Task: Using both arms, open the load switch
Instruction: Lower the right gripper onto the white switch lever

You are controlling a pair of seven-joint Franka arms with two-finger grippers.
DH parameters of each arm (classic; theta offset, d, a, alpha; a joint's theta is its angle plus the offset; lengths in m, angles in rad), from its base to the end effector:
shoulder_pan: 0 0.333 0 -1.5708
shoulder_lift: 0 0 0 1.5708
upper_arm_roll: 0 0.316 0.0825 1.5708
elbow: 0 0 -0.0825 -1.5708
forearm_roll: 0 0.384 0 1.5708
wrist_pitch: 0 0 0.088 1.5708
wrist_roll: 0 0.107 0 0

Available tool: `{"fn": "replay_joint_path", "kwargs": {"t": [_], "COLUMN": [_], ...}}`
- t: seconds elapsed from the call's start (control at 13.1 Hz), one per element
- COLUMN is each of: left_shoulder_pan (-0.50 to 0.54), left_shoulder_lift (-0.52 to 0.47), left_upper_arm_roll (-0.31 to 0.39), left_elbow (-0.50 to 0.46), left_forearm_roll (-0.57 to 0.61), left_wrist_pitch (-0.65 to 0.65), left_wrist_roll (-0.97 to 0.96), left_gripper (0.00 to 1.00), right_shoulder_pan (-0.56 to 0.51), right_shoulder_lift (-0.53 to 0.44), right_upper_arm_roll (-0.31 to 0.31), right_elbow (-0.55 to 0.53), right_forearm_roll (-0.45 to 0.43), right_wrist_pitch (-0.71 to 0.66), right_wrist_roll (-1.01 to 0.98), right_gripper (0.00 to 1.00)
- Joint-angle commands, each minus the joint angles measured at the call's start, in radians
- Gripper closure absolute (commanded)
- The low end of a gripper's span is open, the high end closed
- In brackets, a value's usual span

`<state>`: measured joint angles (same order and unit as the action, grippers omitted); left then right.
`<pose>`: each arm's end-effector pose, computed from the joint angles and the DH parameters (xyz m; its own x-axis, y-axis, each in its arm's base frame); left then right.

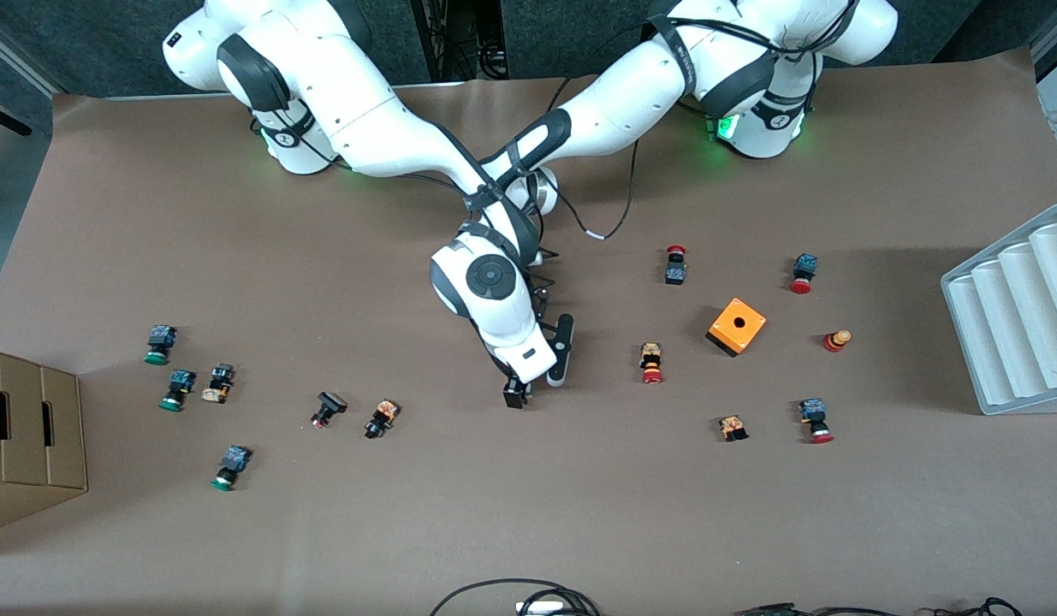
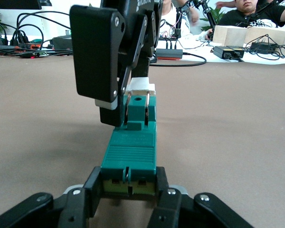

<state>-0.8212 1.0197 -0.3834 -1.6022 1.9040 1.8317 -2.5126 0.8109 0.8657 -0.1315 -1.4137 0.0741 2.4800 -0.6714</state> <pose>0.3327 -0.5733 0.0629 0.3368 0.0626 0.9395 0.1066 -0.9939 0.0280 0.5680 0.4860 0.2043 0.2030 0.9699 0.1348 0.9610 -0.2237 0.1626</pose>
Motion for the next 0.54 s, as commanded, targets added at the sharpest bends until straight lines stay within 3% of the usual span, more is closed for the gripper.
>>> {"fn": "replay_joint_path", "kwargs": {"t": [0.0,0.46], "left_shoulder_pan": [-0.010,-0.012], "left_shoulder_lift": [0.022,0.020], "left_upper_arm_roll": [0.008,0.008], "left_elbow": [0.005,0.005], "left_forearm_roll": [-0.006,-0.006], "left_wrist_pitch": [-0.020,-0.020], "left_wrist_roll": [-0.029,-0.029], "left_gripper": [0.72,0.72], "right_shoulder_pan": [0.014,0.013], "right_shoulder_lift": [0.019,0.013], "right_upper_arm_roll": [-0.014,-0.014], "right_elbow": [0.026,0.018], "right_forearm_roll": [0.029,0.027], "right_wrist_pitch": [0.029,0.031], "right_wrist_roll": [-0.004,-0.014], "right_gripper": [0.15,0.18]}}
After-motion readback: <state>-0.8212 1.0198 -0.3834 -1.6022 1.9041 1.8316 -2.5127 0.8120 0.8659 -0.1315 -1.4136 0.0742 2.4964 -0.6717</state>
